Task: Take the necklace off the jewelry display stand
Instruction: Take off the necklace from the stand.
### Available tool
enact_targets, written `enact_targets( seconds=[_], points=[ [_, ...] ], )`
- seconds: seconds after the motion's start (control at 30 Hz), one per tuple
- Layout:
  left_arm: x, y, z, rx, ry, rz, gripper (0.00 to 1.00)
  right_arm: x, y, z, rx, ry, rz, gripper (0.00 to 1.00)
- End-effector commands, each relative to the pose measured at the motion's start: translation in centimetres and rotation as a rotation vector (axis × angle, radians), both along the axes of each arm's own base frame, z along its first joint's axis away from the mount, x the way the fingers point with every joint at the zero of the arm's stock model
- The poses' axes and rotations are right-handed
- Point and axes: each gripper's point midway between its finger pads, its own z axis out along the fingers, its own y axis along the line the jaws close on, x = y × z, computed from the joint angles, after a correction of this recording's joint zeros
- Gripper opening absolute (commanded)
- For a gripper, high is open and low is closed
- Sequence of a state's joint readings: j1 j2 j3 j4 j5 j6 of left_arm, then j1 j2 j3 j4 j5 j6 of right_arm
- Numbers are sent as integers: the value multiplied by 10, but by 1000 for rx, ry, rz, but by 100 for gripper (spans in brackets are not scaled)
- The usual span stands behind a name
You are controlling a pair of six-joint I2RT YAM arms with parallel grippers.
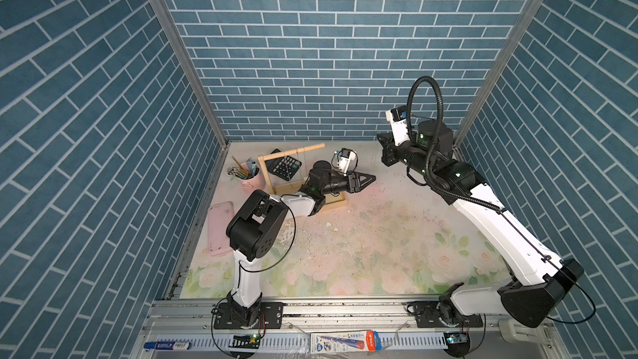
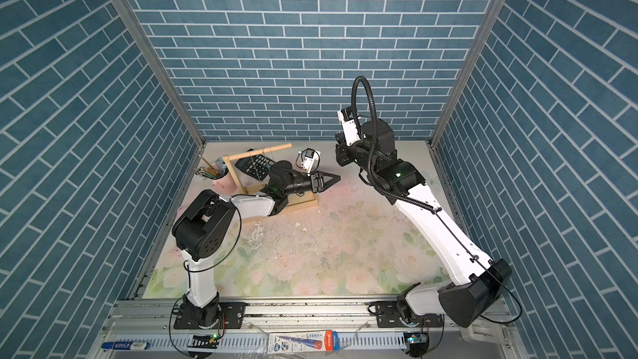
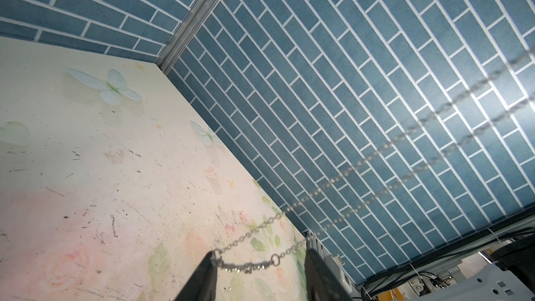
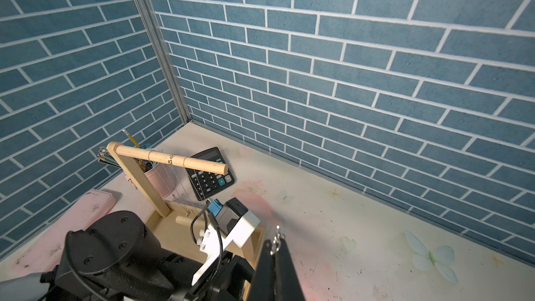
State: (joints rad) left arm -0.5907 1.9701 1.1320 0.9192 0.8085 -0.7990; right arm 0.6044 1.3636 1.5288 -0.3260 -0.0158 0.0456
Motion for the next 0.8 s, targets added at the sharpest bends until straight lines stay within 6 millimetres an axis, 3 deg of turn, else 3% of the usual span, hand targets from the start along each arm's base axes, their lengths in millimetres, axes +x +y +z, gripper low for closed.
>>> enact_targets(
  seconds=[0.0,0.77],
  points=[
    [-3,5,19,-28,-57,2,48,3,-1,9,3,-21,-5,0],
    [-1,8,18,-32,-61,13,37,4,-3,7,0,-20,-10,0]
  ],
)
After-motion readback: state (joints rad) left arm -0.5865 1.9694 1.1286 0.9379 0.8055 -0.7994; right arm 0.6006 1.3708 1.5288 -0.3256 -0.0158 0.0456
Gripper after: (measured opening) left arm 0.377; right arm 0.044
